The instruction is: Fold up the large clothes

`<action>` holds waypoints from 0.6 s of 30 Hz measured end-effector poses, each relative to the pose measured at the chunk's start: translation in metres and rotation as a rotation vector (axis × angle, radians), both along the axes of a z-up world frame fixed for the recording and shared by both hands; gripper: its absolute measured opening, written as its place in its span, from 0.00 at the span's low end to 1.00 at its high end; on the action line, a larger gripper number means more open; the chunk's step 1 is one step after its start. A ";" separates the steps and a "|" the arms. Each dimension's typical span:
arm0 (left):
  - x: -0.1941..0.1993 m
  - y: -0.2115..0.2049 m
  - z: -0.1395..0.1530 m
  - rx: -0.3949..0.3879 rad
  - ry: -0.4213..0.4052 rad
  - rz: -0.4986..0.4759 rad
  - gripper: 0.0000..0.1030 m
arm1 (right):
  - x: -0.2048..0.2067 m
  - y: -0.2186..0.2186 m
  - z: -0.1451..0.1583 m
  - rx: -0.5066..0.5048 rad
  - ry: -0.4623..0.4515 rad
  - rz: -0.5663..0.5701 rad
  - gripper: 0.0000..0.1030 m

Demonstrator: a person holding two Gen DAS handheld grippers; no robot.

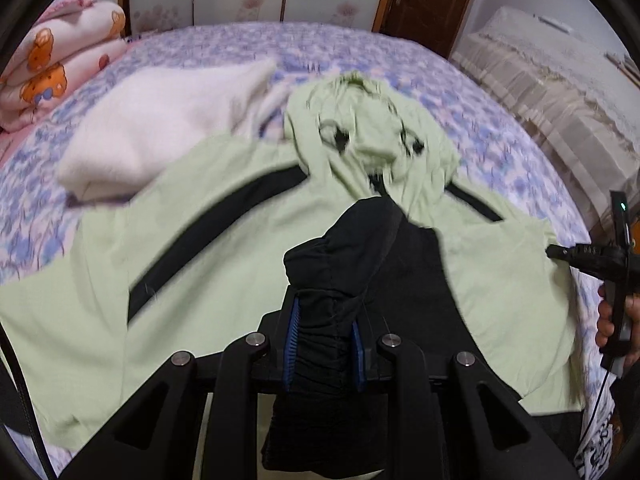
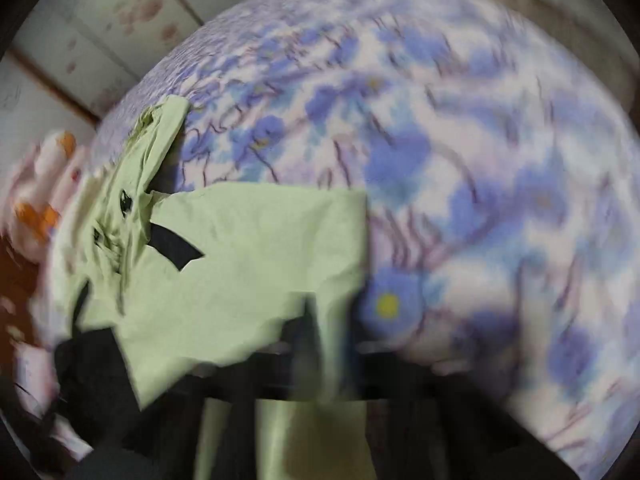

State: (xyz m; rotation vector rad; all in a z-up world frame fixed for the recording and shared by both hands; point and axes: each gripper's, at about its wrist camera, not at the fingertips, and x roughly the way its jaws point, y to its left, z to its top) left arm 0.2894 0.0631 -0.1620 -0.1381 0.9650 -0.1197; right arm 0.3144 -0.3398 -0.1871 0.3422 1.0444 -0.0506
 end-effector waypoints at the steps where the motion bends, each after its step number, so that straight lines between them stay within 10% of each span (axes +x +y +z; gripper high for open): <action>1: 0.004 0.002 0.001 -0.015 -0.011 0.010 0.20 | -0.002 -0.002 0.007 -0.008 -0.045 -0.015 0.02; 6: 0.025 0.003 -0.039 0.009 0.106 0.038 0.22 | 0.008 -0.014 -0.012 -0.035 0.023 -0.041 0.09; 12: 0.020 0.018 -0.055 -0.074 0.157 0.071 0.31 | -0.039 -0.056 0.004 0.204 -0.044 -0.049 0.37; 18: -0.003 0.028 -0.052 -0.119 0.192 0.062 0.43 | -0.096 -0.043 -0.001 0.129 0.019 0.104 0.43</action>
